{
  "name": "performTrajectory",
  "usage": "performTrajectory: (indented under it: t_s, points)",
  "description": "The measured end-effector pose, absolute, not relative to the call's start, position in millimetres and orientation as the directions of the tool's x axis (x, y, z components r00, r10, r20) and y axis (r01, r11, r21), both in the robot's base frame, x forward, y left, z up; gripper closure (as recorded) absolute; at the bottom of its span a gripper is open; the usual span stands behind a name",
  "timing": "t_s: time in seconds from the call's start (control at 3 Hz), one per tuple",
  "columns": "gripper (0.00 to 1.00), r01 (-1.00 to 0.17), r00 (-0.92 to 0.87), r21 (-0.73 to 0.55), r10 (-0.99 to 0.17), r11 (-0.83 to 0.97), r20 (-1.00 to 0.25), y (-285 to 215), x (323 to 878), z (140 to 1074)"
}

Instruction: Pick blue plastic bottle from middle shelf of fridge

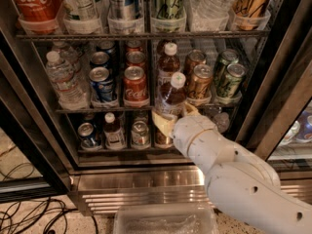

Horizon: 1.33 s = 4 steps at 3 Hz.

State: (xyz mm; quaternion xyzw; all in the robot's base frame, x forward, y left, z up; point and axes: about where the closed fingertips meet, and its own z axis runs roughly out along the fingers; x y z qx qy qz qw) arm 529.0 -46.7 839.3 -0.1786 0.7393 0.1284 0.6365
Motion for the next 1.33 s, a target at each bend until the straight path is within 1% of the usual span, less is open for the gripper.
performTrajectory:
  t_s: [0.67, 1.0, 1.33]
  points:
    - [1.0, -0.428, -0.126, -0.037, -0.101, 0.903, -0.987, -47, 529, 833]
    - [1.0, -0.468, -0.176, -0.013, -0.108, 0.883, -0.978, -37, 521, 823]
    - [1.0, -0.524, -0.295, 0.087, -0.084, 0.847, -0.952, -21, 498, 795]
